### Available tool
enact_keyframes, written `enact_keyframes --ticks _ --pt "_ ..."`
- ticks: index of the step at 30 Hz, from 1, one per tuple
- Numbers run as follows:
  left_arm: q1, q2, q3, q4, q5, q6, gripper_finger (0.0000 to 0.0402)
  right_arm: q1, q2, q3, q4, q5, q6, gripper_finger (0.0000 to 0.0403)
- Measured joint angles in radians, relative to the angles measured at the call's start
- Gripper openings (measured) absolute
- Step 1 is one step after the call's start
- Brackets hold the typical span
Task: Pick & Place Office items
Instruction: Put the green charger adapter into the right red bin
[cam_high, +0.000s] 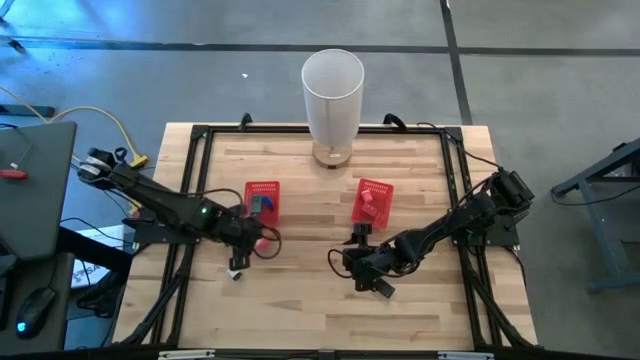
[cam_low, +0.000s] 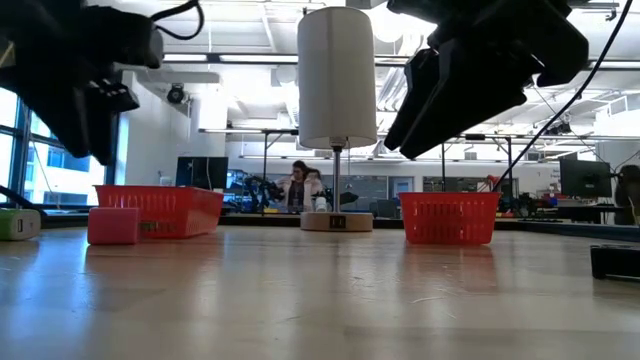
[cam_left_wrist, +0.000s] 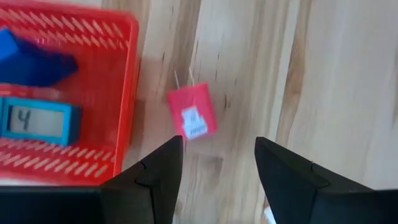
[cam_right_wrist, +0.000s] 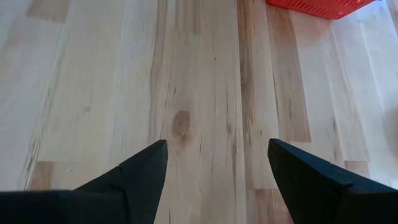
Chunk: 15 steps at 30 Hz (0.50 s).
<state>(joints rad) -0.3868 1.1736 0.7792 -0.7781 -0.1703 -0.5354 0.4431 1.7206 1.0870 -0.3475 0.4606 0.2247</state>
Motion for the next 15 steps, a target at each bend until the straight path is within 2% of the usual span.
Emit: enact_keyframes --ticks 6,15 --pt "-0.031 0.0 0.0 -0.104 0.0 -0.092 0.0191 0.0 0.0 0.0 0.0 0.0 0.006 0.0267" --pt "-0.072 0.002 -0.005 -0.111 -0.005 -0.221 0.0192 0.0 0.0 0.0 0.001 0.0 0.013 0.0267"
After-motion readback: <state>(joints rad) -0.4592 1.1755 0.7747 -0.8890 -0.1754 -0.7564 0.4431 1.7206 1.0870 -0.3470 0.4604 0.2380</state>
